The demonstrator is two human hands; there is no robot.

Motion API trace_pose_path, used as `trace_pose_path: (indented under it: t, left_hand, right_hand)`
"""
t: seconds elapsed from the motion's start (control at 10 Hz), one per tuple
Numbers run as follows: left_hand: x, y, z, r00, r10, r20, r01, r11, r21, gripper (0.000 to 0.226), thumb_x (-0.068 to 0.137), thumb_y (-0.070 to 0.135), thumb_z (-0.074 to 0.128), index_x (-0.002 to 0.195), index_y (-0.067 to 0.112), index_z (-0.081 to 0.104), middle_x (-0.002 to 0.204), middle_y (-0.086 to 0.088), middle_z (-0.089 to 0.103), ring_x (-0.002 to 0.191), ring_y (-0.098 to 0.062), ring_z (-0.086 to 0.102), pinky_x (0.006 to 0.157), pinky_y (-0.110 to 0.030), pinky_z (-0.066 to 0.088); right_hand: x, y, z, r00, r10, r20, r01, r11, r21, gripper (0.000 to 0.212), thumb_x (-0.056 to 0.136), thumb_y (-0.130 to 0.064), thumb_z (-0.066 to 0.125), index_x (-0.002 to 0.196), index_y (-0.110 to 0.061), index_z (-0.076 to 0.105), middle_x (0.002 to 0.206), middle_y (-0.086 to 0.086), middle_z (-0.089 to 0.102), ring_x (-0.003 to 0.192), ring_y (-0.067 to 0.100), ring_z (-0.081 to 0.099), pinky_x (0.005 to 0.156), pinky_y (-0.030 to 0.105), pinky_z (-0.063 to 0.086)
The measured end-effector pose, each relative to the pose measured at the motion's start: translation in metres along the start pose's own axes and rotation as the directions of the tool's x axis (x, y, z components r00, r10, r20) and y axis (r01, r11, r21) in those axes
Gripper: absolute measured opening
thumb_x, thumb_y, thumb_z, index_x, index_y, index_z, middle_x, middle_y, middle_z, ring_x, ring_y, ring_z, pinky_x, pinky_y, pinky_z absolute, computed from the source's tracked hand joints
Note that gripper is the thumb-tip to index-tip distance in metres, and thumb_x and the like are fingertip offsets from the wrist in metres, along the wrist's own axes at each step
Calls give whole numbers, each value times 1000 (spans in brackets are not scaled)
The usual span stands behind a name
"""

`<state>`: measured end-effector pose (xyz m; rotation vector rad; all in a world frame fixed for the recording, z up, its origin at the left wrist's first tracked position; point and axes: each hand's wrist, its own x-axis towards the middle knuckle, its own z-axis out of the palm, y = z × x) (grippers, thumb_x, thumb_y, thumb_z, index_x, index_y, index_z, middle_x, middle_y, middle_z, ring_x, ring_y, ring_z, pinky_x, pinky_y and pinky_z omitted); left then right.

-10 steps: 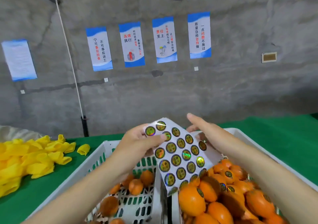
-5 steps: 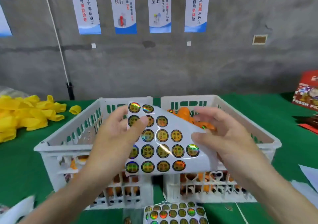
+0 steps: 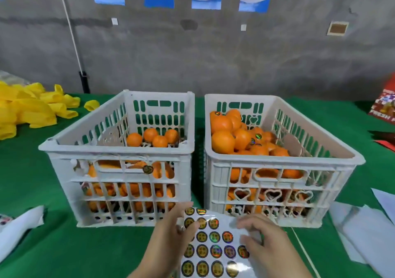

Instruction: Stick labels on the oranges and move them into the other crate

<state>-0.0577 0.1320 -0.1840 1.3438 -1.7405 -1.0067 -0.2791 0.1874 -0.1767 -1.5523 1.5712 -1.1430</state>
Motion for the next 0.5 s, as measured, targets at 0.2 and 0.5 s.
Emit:
trace_pose_path:
  t: [0.2,0.5]
  left_hand:
    - [10,-25,19,981,196,-6,-178,904,389,33,87,39,74,119,35,62,100,27,58,75,4,58,69,-9,44]
    - [16,-27,15,857,489,164,-469,606,643,28,88,45,55,83,27,76,79,8,66,65,-17,63,56,-31,55]
  right_hand:
    - [9,37,11,990,-139,25,137,897,-419,43,73,-14,84,80,-53,69,105,-38,61,98,2,60,87,24,49]
    - [2,31,14,907,-418,-54,264,664,-699,26,79,-49,50,76,-44,75,98,-11,71,99,14,48,80,34,39]
